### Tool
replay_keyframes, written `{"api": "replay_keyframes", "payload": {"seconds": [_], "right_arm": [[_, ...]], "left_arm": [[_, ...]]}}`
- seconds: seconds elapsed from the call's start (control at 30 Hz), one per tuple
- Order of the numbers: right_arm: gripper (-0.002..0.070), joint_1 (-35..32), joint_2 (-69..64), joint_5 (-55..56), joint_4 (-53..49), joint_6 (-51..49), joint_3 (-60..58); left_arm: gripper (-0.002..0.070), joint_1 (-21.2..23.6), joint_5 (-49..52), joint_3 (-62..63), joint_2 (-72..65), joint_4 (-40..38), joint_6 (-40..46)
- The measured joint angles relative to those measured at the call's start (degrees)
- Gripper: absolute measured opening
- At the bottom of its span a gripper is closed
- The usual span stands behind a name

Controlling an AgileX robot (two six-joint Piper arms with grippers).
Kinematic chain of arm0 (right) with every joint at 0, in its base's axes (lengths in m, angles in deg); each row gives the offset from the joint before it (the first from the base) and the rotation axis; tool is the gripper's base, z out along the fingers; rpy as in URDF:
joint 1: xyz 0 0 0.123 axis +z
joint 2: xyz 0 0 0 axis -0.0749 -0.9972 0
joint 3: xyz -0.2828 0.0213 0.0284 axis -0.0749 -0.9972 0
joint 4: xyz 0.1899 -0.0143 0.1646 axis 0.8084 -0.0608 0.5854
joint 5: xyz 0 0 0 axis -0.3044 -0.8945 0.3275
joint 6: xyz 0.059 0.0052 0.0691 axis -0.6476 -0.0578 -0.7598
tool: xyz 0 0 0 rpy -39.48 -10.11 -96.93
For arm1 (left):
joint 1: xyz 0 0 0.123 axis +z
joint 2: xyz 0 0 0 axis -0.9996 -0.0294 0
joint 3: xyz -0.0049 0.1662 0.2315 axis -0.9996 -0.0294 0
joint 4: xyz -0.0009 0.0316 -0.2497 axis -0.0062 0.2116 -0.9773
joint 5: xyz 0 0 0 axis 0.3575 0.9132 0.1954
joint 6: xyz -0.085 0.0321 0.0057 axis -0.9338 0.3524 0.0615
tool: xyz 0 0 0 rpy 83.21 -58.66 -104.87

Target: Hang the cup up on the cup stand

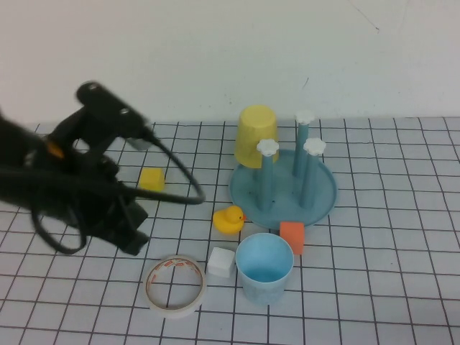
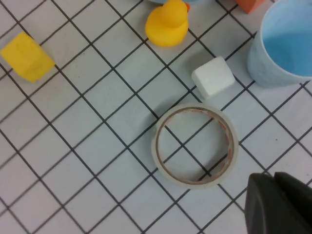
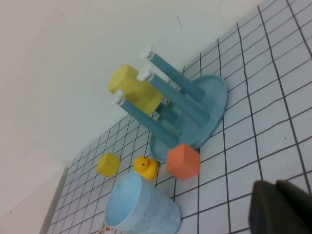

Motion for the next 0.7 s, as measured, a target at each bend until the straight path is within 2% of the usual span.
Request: {"api": "replay_keyframes", "payload": {"seconds": [0.17,0.37,0.47,0.57,0.7], "right_arm": [[0.0000,0.00,0.00,-0.29,0.00,0.18,0.00],[0.0000,0.00,0.00,-0.86,0.00,0.27,0.00],[0.0000,0.00,0.00,-1.54,-0.11,0.41,0.00],[0.0000,0.00,0.00,-2.04,-0.11,0.68,0.00],[0.0000,0.00,0.00,-2.45,-0.11,1.35,0.00]], "left_arm": [[-0.0002,-7.34,2.92,7.28,-4.93,9.75,-7.36],[-0.0002,-13.81,5.73,12.33,-10.19,16.38,-13.13],[0.0000,-15.21,7.59,14.82,-14.06,16.93,-14.33],[0.0082,-15.57,11.92,19.50,-19.72,14.88,-15.29],[0.0316,-15.57,16.50,23.95,-26.00,12.69,-17.50]]}}
